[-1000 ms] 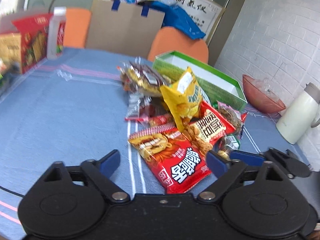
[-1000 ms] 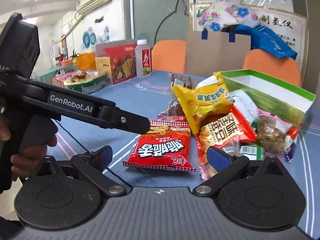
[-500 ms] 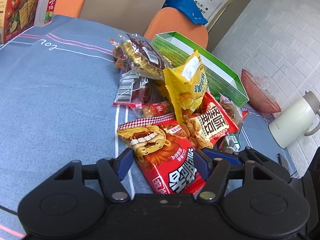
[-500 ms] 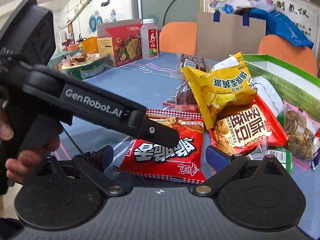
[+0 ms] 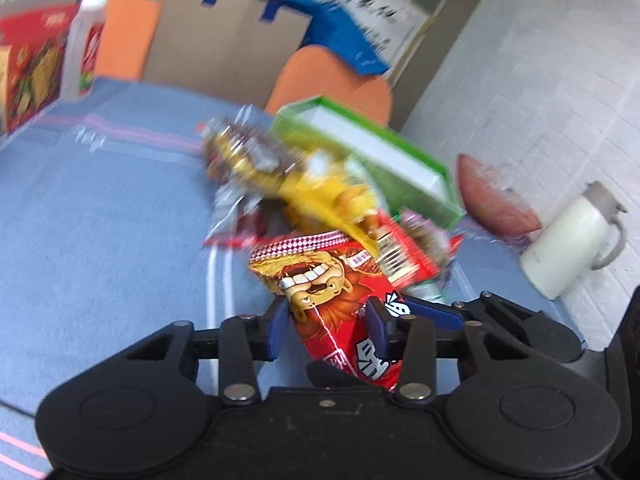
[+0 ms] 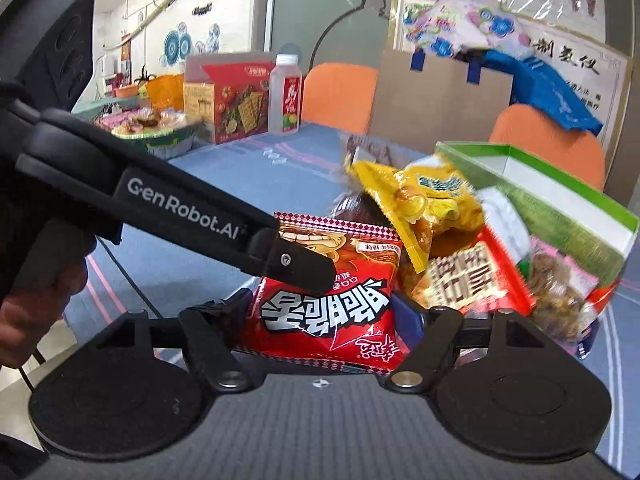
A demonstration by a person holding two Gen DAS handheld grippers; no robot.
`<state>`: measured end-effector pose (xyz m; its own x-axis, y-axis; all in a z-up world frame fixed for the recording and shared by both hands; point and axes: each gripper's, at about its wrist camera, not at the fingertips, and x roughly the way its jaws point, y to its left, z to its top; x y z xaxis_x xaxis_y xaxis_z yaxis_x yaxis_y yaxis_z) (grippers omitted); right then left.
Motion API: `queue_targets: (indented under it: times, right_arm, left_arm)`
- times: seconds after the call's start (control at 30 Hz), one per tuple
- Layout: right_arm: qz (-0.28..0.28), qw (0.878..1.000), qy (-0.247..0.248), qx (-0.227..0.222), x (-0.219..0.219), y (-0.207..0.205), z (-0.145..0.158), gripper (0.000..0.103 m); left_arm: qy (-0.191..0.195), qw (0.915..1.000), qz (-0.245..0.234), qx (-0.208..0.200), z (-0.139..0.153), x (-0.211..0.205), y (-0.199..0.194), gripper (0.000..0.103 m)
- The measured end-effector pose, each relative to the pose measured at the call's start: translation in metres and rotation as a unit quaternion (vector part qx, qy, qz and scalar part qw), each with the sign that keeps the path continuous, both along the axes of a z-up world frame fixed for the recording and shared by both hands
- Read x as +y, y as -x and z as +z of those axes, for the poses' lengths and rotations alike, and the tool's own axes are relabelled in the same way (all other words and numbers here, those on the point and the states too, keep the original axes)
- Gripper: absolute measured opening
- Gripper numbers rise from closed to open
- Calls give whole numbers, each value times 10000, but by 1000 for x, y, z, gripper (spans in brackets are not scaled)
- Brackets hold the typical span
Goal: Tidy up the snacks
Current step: 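Grasp the red snack bag with both grippers and lift it toward the green box, then open both grippers to drop the red bag into the green box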
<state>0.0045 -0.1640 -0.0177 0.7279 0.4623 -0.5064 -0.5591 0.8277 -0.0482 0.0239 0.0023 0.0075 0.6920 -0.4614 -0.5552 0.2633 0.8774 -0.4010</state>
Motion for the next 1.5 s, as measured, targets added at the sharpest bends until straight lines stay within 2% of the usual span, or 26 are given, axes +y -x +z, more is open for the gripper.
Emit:
queue_targets:
  times: [0.23, 0.43, 0.6, 0.77, 0.9, 1.03, 1.07, 1.1, 1.13, 1.2, 1.27, 1.4, 1.5]
  right_arm:
    - [-277, 9971, -648, -293, -41, -4, 37, 103]
    - [-667, 9922, -882, -568, -73, -28, 54, 103]
    - [-1052, 9893, -597, -820, -93, -62, 53, 103]
    - [-1342, 9854, -485, -927, -122, -106, 48, 103]
    - [-1510, 9840, -572, -749, -142, -142, 37, 103]
    - [-1587, 9836, -659, -556, -152, -167, 27, 103]
    - [-1608, 9833, -678, -510, -153, -172, 24, 103]
    - [-1629, 9832, -671, -471, -153, -176, 20, 103]
    - [-1656, 9831, -640, -443, -152, -181, 16, 103]
    - [-1626, 9845, -526, -384, -149, -186, 5, 103]
    - [-1644, 9836, -391, -627, -147, -179, 4, 103]
    - [-1786, 9795, -28, -927, -142, -151, 19, 103]
    - [-1819, 9768, -234, -1104, -138, -118, 33, 103]
  left_arm:
    - [-34, 9972, -443, -596, 42, -34, -14, 75]
    - [-60, 9935, -769, -841, 55, -76, -57, 75]
    - [216, 9921, -1040, -660, 52, -106, -120, 75]
    - [223, 9910, -1214, -512, 49, -137, -177, 74]
    - [161, 9923, -1196, -286, 39, -153, -214, 74]
    - [118, 9933, -1139, -174, 25, -158, -232, 74]
    - [98, 9933, -1142, -147, 23, -159, -235, 80]
    - [91, 9933, -1145, -118, 20, -159, -236, 101]
    - [98, 9934, -1140, -105, 18, -158, -235, 103]
    - [60, 9946, -996, -297, 18, -153, -225, 103]
    - [-102, 9942, -925, -532, 27, -146, -210, 103]
    - [-270, 9918, -889, -877, 51, -121, -170, 103]
    - [-708, 9898, -559, -1105, 62, -100, -127, 103]
